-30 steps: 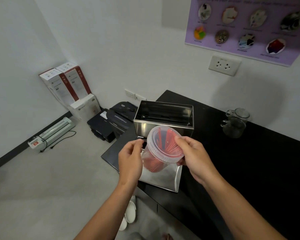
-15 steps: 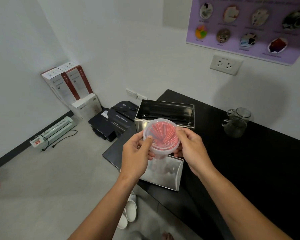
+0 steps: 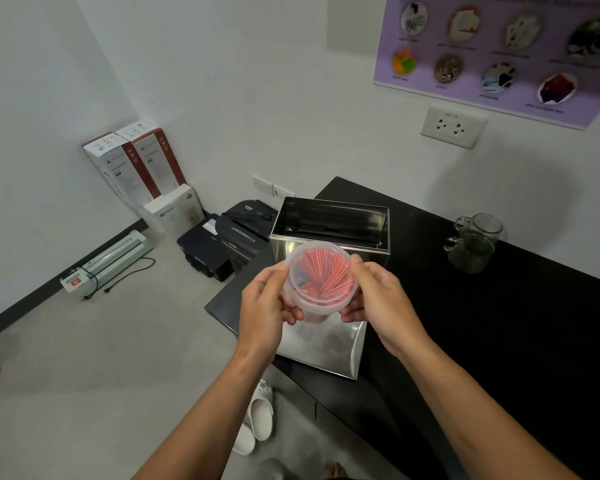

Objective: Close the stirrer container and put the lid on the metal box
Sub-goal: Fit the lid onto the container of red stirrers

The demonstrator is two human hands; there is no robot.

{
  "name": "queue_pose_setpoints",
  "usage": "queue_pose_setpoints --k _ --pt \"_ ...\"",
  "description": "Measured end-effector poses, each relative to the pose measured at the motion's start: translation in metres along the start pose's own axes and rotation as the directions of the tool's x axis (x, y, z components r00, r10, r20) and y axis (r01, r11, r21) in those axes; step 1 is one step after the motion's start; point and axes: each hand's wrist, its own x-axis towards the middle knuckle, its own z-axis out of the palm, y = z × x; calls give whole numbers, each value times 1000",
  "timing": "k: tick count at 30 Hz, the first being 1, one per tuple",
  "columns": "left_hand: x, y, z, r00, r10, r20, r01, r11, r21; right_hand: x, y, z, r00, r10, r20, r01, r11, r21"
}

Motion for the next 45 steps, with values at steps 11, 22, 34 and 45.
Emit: queue_pose_setpoints --k 11,22,34,45 --pt "4 -11 0 999 38 28 -42 985 168 5 8 -11 999 -42 -4 42 999 -33" --pt "23 -35 47 958 -123 260 56 967 250 8 28 -76 982 -24 -190 -11 984 -177" --pt "36 -81 113 876 -261 407 53 889 456 -1 62 -139 918 76 -390 -168 964 -207" --pt "33 -104 126 848 -311 430 51 855 516 -2 87 -163 898 132 -420 -233 952 -199"
